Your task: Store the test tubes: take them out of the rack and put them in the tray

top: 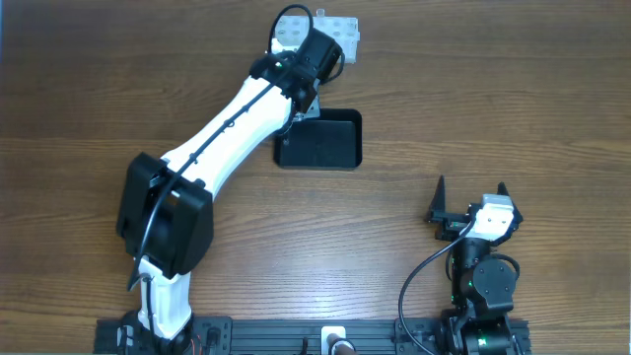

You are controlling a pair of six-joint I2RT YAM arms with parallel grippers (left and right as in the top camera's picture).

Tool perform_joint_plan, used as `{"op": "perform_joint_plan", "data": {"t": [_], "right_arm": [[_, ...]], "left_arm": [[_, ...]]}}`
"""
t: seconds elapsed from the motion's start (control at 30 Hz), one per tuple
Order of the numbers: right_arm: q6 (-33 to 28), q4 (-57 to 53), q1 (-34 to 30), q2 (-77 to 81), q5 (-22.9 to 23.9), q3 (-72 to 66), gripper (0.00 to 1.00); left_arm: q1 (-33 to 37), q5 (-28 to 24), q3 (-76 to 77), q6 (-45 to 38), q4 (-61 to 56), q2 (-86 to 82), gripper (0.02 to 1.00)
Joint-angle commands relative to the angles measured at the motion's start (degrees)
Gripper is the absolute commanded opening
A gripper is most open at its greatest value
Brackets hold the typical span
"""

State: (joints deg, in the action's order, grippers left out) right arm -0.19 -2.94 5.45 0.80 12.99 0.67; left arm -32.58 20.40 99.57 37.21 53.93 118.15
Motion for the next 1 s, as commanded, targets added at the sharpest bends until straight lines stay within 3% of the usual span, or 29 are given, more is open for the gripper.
{"op": "perform_joint_plan", "data": {"t": [0.03,0.47,0.6,0.7,0.9,1.0], "right_arm": [[0.1,0.0,0.2,-0.4,-0.1,-0.4,0.993],[0.1,0.0,0.2,-0.4,-0.1,-0.4,0.993],[0.1,0.0,0.2,-0.4,-0.1,-0.4,0.991],[0.1,0.0,0.2,-0.4,-0.1,-0.4,0.993],[0.1,0.0,0.2,-0.4,-0.1,-0.4,0.993],[0.1,0.0,0.2,-0.4,-0.1,-0.4,0.991]], "left_arm": [[0.1,0.3,0.1,1.0,-0.7,2.8,0.097],[0.1,-2.4,0.1,1.0,0.2,3.8,0.169],[0.5,-3.0,0.1,1.0,0.1,3.8,0.305],[1.3,-3.0,1.8,1.0,0.5,3.8,0.507],[2.2,2.0,12.2,0.5,0.9,3.8,0.540],[2.2,5.4,17.8,-1.4,-0.4,4.6,0.623]]}}
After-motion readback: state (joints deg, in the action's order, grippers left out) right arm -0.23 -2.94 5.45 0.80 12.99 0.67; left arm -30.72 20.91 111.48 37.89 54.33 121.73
